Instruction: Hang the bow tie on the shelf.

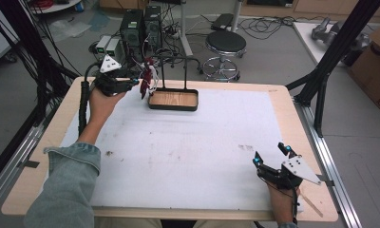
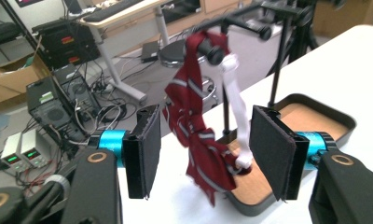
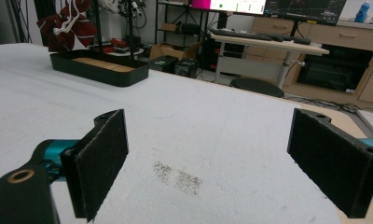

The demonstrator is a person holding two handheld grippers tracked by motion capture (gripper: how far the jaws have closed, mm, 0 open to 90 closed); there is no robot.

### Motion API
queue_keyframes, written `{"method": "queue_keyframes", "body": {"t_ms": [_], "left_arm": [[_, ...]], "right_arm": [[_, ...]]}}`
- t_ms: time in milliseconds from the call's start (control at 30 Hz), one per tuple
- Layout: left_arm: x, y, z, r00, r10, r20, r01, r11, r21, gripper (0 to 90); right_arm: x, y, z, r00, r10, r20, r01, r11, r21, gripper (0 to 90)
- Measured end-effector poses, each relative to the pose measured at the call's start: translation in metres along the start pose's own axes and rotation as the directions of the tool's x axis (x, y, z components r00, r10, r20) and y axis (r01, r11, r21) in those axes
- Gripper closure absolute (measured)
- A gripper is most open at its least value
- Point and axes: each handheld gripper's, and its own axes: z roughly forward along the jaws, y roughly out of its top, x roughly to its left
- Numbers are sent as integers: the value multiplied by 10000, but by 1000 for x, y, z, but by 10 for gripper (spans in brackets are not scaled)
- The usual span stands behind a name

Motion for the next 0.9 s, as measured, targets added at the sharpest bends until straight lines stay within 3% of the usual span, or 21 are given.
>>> {"method": "queue_keyframes", "body": {"t_ms": [233,433,600,900], "left_arm": [[-7,2,-30,9999,-163,24,164,9979,-632,347],[-17,-2,-57,9995,-215,-232,188,9934,-1129,293],[-24,-6,-78,9993,-284,-257,244,9894,-1435,255],[-45,-21,-107,9976,-204,-654,86,9844,-1758,166]], "right_arm": [[-1,0,0,10000,36,9,-36,10000,-61,113],[-2,0,1,9999,87,52,-87,9999,-59,112],[-2,0,0,9998,176,64,-176,9998,-43,112],[-3,0,0,9993,339,163,-339,9994,-31,112]]}}
